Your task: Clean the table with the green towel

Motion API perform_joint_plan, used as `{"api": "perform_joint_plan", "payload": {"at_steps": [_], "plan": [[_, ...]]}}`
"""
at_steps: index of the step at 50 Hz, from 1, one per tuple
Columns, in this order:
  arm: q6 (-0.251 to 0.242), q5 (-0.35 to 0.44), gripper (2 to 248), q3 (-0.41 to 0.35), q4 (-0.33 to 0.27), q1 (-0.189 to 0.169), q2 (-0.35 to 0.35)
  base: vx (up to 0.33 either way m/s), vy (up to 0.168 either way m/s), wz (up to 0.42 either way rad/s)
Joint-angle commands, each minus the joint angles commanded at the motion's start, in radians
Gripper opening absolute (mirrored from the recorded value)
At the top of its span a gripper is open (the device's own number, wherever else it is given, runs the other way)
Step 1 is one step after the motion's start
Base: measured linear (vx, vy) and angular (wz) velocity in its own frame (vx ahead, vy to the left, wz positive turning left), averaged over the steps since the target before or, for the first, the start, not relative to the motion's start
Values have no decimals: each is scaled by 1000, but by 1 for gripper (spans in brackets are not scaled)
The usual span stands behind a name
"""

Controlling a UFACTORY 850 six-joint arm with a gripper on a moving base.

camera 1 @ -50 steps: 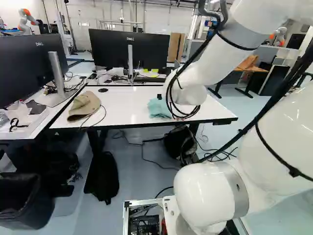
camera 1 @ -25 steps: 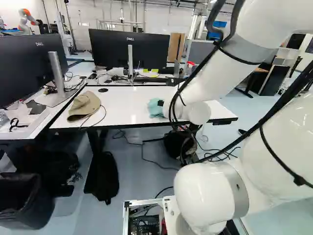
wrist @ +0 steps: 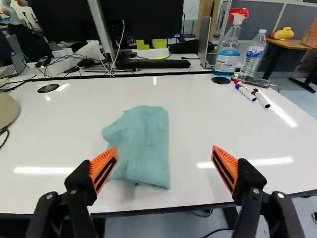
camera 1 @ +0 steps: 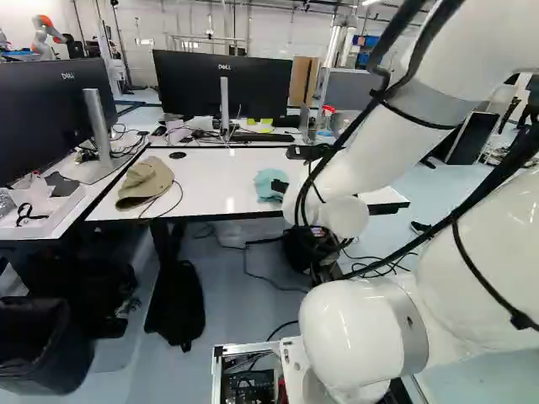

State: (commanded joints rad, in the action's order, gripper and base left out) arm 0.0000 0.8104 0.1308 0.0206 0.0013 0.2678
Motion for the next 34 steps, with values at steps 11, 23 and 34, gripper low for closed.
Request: {"api": "perform_joint_plan", "payload": {"at_steps": [11,23,34], "plan": [[0,34,247,-24,-11,-1,6,0,0,0],[0,56,247,-39,-19,-1,10,0,0,0],[0,62,247,-44,-21,-1,11,0,0,0]]}}
